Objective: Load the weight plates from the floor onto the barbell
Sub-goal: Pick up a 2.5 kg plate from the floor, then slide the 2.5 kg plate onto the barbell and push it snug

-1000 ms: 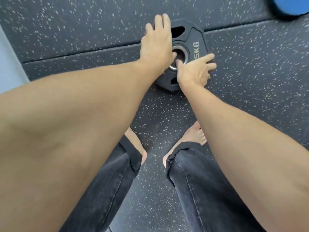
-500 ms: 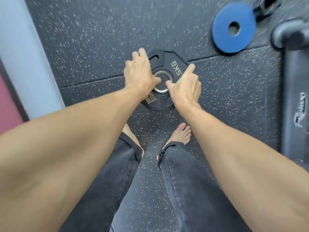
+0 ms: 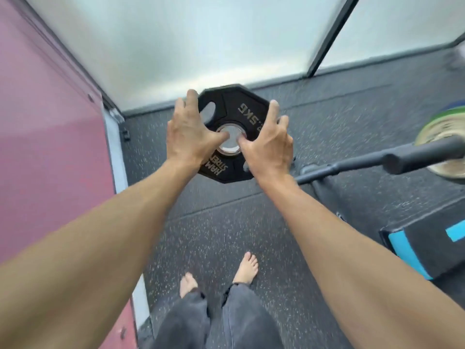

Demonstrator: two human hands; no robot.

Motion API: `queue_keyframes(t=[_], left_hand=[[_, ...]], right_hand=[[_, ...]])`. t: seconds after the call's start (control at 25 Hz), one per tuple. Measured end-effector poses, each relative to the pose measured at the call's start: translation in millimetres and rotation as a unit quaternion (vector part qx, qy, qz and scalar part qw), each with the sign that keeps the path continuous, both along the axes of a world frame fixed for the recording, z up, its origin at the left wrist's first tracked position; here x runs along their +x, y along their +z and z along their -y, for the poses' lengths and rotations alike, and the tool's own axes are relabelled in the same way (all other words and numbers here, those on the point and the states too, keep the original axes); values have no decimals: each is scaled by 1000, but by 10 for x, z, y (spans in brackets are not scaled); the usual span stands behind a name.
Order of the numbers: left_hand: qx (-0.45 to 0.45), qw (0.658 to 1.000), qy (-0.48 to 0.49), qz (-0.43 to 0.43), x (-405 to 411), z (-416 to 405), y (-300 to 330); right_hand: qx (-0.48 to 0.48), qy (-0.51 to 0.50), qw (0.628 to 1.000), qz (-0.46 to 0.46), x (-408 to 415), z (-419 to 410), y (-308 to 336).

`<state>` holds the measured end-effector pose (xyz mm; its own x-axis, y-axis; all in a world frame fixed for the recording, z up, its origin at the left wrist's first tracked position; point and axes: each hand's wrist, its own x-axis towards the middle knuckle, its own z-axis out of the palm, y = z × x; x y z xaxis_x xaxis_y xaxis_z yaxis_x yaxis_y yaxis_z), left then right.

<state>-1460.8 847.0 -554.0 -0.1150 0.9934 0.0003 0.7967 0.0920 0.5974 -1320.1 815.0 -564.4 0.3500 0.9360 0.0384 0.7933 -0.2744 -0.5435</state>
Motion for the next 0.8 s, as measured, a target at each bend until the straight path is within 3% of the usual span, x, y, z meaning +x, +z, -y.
queue_keyframes(t=[0.24, 0.44, 0.64, 0.8], left_hand=[[171, 979, -76, 86, 103, 308, 1940], [265, 945, -175, 76, 104, 836, 3096], [375, 859, -350, -5, 309, 1496, 4098], [379, 806, -454, -38, 534, 1979, 4716]], right_hand=[[164, -64, 984, -10, 135, 514, 1908], [214, -113, 970, 4, 115, 1229, 2981], [273, -113, 934, 201, 174, 1875, 4014], [258, -102, 908, 314, 310, 2527, 4604]])
